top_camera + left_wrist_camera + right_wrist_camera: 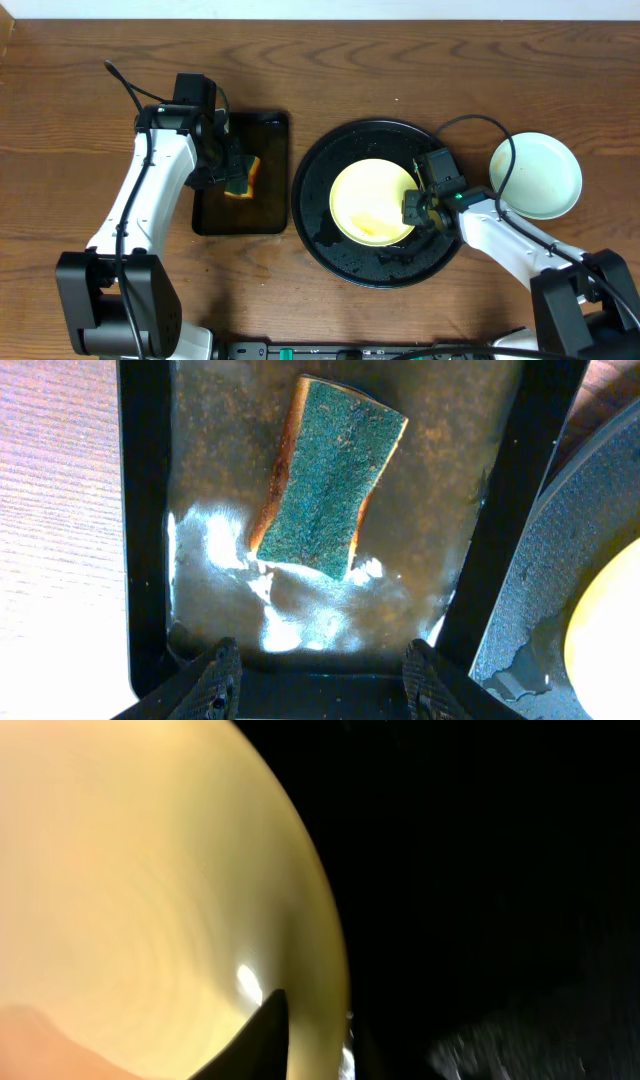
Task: Clean dirty plates on tray and stack at the side
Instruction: 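Lift the yellow plate with the right gripper and stack it on the green plates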
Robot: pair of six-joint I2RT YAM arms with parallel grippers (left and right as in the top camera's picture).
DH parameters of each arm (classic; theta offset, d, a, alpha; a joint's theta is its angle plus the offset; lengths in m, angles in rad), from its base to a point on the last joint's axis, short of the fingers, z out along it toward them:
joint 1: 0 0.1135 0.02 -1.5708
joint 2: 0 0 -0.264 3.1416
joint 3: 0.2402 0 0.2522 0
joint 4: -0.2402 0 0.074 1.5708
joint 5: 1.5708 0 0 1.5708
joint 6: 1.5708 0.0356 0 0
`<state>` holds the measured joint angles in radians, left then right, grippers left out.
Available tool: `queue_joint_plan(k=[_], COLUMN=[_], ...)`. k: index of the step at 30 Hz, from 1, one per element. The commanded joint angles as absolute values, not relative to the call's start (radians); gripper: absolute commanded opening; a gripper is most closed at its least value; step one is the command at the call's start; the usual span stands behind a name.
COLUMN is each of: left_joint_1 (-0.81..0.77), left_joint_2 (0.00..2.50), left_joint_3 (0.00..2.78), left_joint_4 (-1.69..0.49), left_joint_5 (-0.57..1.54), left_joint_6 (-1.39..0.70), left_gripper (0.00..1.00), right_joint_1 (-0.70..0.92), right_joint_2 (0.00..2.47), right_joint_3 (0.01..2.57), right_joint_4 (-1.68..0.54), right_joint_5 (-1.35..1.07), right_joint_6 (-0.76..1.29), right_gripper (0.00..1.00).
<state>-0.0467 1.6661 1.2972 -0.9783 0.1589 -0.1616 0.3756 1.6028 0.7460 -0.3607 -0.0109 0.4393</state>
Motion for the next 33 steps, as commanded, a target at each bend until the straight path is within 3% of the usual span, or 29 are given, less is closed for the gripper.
queue_joint_plan(k=[1,2,10,18,26,33], left_joint_1=[-0.046,-0.046,-0.045,-0.046,-0.045,-0.045], left_joint_2=[1.659,1.659,1.659,1.659,1.659,1.659], left_joint_3=[1.294,1.294,1.293,1.293,1.293,1.293], left_joint_4=[-0.984,-0.984,-1.002,-1.002,-1.002,-1.001], left_joint_5=[0.169,0.169,0.169,0.168,0.169,0.168], left_joint_6=[-0.183,-0.183,-0.182,-0.182,-0.182,-0.182], left_gripper=[0.54,0.54,0.54,0.54,0.54,0.54], right_joint_1=[0.379,0.379,0.335,0.293,0.318,0.526], right_joint_2=[1.670,1.671,1.573,1.317,1.208,1.195], right_joint_3=[0.736,0.736,0.737,0.737,0.737,0.737], right_joint_4=[-0.341,-0.330,-0.227,-0.225,-0.221,-0.134], right_joint_5=[-0.013,-0.012,-0.007,0.038,0.372,0.764], right_joint_6=[0.457,0.457,0.439,0.168,-0.052,-0.245], right_gripper=[0.05,0.01,0.01,0.01,0.01,0.01])
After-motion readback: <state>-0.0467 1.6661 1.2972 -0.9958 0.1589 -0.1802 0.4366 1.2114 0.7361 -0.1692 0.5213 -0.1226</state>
